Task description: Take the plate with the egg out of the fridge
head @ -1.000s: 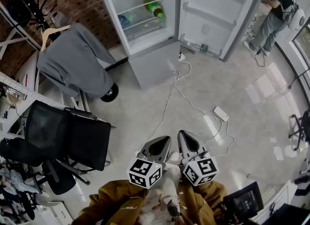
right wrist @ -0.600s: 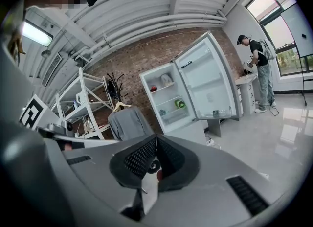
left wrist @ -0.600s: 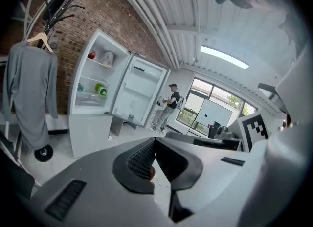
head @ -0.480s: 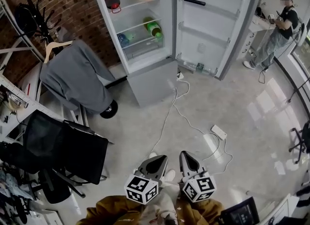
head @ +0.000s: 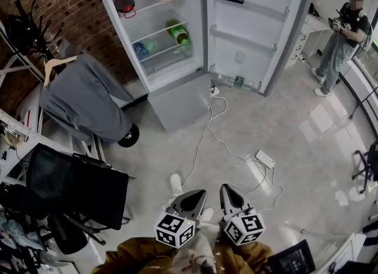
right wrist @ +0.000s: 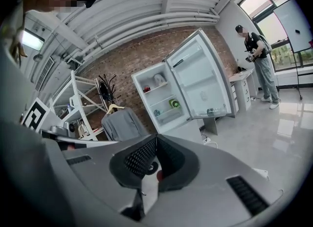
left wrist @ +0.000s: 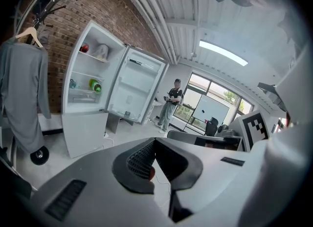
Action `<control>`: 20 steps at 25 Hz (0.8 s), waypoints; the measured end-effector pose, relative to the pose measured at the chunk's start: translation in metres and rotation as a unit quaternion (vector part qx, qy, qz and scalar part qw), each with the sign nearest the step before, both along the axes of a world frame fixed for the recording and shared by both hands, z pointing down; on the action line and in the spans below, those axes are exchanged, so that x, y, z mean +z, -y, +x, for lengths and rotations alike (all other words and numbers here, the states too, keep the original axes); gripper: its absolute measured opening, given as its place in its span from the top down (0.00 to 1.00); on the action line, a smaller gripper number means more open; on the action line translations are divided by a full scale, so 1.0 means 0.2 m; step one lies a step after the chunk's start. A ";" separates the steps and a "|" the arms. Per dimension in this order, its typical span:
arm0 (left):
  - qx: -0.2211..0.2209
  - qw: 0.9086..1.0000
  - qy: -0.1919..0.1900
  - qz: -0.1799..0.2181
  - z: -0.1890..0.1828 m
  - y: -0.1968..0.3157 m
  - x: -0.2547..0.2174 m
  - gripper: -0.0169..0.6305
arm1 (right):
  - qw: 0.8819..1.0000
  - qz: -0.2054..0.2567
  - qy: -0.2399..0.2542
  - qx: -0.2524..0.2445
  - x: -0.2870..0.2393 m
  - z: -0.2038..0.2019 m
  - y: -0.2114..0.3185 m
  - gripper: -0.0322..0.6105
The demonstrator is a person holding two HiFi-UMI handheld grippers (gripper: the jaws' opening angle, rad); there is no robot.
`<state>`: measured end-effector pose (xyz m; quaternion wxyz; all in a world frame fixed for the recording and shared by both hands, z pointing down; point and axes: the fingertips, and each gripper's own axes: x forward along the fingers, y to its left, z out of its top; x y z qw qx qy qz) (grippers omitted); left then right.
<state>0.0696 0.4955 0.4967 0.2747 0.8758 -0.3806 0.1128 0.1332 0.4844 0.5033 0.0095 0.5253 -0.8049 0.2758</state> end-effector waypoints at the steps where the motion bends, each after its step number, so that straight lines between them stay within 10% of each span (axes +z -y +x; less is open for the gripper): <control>1: 0.001 1.000 -0.002 -0.001 0.00 0.03 0.00 0.96 | 1.000 0.000 -0.001 0.001 0.00 -0.01 0.03 0.94; 20: 0.014 0.999 -0.024 -0.016 -0.46 0.91 -0.04 0.96 | 0.999 -0.001 -0.022 0.043 -0.07 -0.44 0.87 0.94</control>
